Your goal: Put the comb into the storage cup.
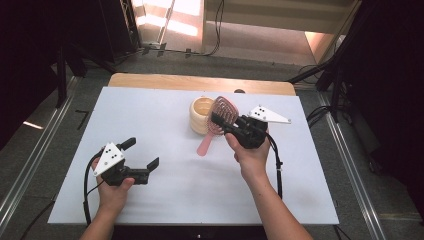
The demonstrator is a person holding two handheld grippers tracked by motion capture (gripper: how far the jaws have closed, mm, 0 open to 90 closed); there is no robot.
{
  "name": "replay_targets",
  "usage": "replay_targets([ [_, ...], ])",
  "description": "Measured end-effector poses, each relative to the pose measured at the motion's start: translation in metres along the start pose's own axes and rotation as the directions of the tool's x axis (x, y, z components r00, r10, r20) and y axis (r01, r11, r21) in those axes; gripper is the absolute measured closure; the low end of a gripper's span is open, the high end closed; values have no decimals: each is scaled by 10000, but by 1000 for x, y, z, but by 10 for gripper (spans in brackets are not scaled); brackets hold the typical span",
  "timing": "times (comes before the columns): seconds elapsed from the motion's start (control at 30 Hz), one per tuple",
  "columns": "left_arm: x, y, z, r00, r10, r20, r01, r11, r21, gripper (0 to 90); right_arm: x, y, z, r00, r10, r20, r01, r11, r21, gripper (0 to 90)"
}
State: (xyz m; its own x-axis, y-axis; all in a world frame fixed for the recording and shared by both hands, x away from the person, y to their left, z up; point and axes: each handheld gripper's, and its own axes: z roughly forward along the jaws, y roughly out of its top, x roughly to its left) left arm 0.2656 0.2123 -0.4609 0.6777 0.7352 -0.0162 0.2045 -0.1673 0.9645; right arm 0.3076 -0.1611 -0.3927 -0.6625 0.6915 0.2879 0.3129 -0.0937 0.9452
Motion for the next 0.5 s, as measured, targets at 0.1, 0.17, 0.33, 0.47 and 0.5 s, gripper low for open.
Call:
replay_targets([
  [0.1,3,-2,-4,10000,32,-71,-32,10000,42,0,-1,3,-1,10000,-88,5,88,9999,-50,621],
  [0.17,6,-3,-7,9999,-11,-126,11,10000,40,0,-1,4,-1,10000,-95,-19,95,9999,-116,621],
  [0.33,10,-7,-13,9998,6,-223,-3,9999,117,0,-3,8,-1,9998,-159,-82,157,9996,-231,621],
  [0.47,13,-11,-18,9993,-92,-365,94,9999,52,0,-4,10,-1,9995,-308,-51,306,9991,-293,622],
  [0.5,14,-12,-20,9992,-87,-382,89,9999,62,0,-4,11,-1,9995,-308,-60,306,9990,-313,621],
])
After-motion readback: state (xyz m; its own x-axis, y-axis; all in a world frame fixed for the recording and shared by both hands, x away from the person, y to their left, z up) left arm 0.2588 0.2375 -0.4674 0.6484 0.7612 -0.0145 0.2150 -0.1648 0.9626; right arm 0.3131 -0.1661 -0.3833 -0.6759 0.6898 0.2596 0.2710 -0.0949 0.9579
